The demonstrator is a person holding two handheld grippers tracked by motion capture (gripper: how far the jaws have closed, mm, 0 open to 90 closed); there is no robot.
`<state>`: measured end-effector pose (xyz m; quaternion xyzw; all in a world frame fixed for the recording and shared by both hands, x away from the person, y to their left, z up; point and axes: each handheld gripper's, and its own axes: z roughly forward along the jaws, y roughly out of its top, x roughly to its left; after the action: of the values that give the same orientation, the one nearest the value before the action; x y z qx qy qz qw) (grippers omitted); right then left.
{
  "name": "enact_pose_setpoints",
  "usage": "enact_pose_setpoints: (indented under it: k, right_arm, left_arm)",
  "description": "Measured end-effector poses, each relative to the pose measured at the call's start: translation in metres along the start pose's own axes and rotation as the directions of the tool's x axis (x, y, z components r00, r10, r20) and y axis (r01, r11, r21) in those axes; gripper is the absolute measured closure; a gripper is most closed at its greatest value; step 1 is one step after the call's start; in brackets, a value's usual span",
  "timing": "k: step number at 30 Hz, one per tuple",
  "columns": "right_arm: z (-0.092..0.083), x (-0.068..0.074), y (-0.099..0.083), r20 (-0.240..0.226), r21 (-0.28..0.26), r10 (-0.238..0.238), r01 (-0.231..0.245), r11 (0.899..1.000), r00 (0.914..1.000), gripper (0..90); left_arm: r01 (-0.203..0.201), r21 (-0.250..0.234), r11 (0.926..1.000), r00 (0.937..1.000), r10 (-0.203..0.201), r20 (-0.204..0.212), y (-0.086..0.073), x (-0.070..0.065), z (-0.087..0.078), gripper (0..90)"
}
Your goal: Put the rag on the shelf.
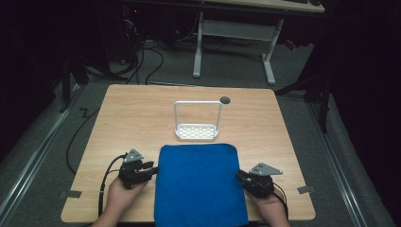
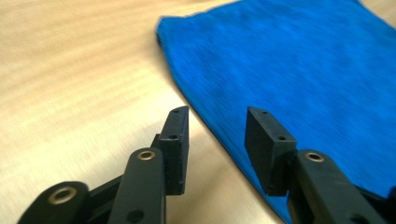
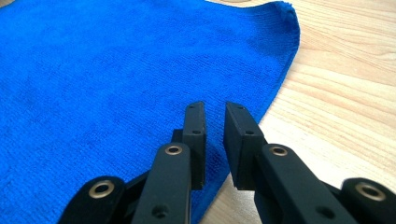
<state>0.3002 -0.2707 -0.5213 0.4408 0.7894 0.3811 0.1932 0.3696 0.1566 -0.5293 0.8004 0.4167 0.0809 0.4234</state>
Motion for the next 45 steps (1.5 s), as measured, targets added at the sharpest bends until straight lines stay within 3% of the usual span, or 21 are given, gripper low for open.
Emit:
enact_pose_setpoints:
  k: [6,14,16,22,26,29,35,39,42,45]
  right_arm:
    - [-0.002,-0.002,0.001,-0.013,-0.012,0.004,-0.004,1.0,0.9999,78.6]
    - [-0.003,-0.005,0.002,-0.005,-0.021,0.027,-0.028,0.999,0.9996,78.5]
    - [-0.002,-0.004,0.002,-0.01,-0.019,0.022,-0.022,1.0,0.9997,77.6]
    - [0.0,-0.004,0.003,-0.009,-0.014,0.017,-0.017,1.0,0.9998,75.8]
    - [0.002,-0.006,0.003,-0.015,-0.012,0.042,-0.042,0.999,0.999,68.6]
    - [0.003,-0.007,0.007,0.016,-0.028,0.044,-0.044,0.999,0.9989,65.1]
    - [0.015,-0.01,0.021,0.089,-0.047,0.067,-0.063,0.997,0.9938,53.8]
    - [0.028,-0.014,0.036,0.123,-0.052,0.046,-0.04,0.998,0.9913,53.9]
    - [0.046,-0.023,0.047,0.153,0.0,0.031,-0.031,1.0,0.9878,51.6]
    - [0.06,-0.032,0.055,0.152,0.019,0.068,-0.072,0.997,0.986,51.8]
  left_arm:
    - [0.003,-0.013,0.9999,0.9961,-0.004,-0.088,0.022,0.012,0.024,58.5]
    - [0.019,-0.057,0.9982,0.9947,-0.024,-0.1,0.039,0.019,0.041,62.1]
    - [0.029,-0.034,0.999,0.9949,-0.032,-0.096,0.04,0.022,0.045,66.3]
    - [-0.001,-0.009,1.0,0.995,0.0,-0.1,0.045,0.018,0.054,71.5]
    - [-0.036,-0.006,0.9993,0.99,0.035,-0.137,0.044,0.014,0.055,83.4]
    - [-0.05,-0.008,0.9987,0.9891,0.048,-0.139,0.042,0.012,0.056,86.7]
    - [-0.003,-0.015,0.9999,0.9937,0.002,-0.112,0.043,0.018,0.055,87.9]
    - [0.005,-0.016,0.9999,0.9945,-0.007,-0.104,0.043,0.019,0.055,87.8]
    - [0.004,-0.015,0.9999,0.9948,-0.006,-0.102,0.043,0.019,0.054,87.8]
    - [0.007,-0.015,0.9999,0.995,-0.009,-0.1,0.043,0.019,0.054,87.7]
